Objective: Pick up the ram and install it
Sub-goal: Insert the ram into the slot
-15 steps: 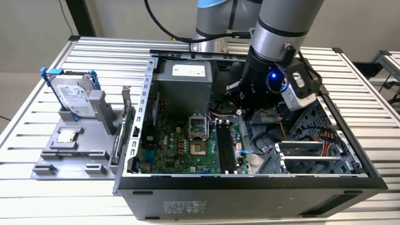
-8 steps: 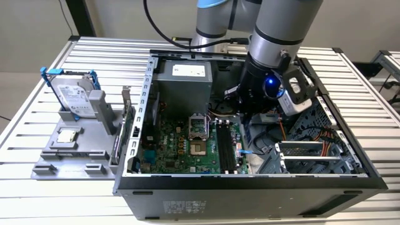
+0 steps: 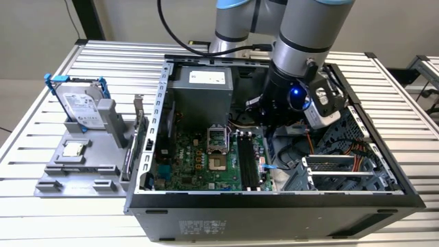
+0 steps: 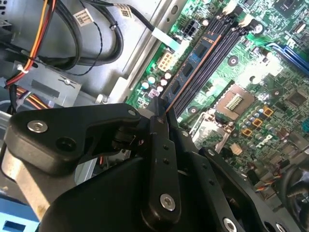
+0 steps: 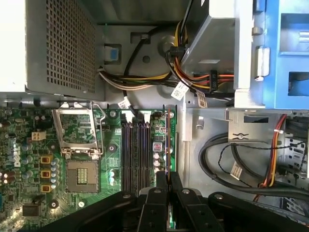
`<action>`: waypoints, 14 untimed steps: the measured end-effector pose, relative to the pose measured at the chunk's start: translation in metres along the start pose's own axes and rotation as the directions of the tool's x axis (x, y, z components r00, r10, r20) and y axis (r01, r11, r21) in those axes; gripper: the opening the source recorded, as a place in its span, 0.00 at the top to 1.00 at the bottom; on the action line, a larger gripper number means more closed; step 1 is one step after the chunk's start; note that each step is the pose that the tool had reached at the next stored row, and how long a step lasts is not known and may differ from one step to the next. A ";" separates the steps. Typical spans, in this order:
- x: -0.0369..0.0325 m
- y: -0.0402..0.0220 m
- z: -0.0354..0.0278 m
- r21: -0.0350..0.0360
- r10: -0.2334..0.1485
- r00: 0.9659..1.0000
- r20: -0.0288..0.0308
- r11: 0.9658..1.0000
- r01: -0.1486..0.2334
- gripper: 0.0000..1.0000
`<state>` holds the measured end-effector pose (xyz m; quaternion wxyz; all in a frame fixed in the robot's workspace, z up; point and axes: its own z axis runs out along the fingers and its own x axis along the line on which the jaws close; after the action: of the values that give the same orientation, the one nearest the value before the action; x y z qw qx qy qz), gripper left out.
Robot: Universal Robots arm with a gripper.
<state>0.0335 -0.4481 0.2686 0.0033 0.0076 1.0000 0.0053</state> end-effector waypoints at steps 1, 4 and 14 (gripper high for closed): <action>0.0000 -0.0001 0.0013 0.000 0.000 1.000 0.000 1.000 0.000 1.00; 0.0002 -0.0011 0.0049 0.000 0.000 1.000 0.000 1.000 0.000 1.00; 0.0041 -0.0048 0.0196 -0.001 0.000 1.000 0.000 1.000 0.000 1.00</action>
<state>0.0294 -0.4527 0.2489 0.0032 0.0076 0.9999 0.0059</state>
